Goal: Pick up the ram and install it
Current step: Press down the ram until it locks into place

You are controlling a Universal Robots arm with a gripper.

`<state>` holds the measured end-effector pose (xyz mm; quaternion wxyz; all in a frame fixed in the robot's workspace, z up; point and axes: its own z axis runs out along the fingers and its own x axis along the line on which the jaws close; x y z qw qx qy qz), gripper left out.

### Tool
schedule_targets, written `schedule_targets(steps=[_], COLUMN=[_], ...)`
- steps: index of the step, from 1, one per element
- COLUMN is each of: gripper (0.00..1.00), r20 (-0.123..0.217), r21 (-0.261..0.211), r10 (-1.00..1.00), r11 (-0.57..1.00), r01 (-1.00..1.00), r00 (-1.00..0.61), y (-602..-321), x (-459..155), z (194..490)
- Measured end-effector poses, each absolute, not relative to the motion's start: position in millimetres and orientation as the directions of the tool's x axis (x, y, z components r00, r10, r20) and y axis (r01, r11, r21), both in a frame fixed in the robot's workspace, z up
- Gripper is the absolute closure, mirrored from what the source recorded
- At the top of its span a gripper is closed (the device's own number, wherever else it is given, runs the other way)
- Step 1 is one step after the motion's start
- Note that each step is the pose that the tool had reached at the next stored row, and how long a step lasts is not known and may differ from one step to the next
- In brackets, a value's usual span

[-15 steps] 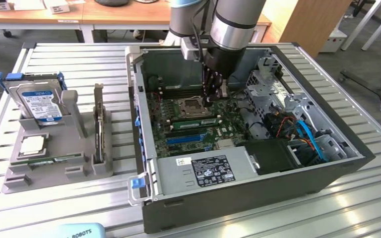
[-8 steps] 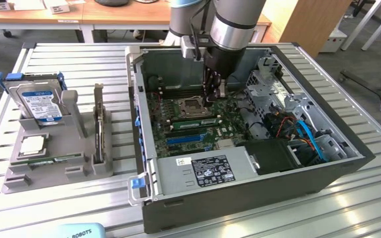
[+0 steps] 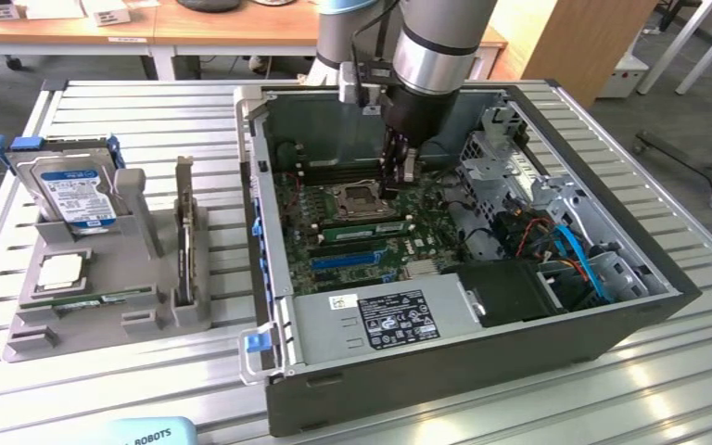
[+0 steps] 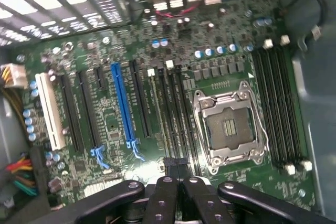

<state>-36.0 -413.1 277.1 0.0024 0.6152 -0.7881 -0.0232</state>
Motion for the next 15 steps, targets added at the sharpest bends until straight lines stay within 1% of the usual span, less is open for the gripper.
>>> schedule_targets(steps=[15], gripper=[0.9], r20=[-0.025], r21=[0.04], r10=[-0.868], r11=[0.494], r01=[-0.868], r00=[-0.495], y=[-413.1], x=[-36.0], z=[275.8])
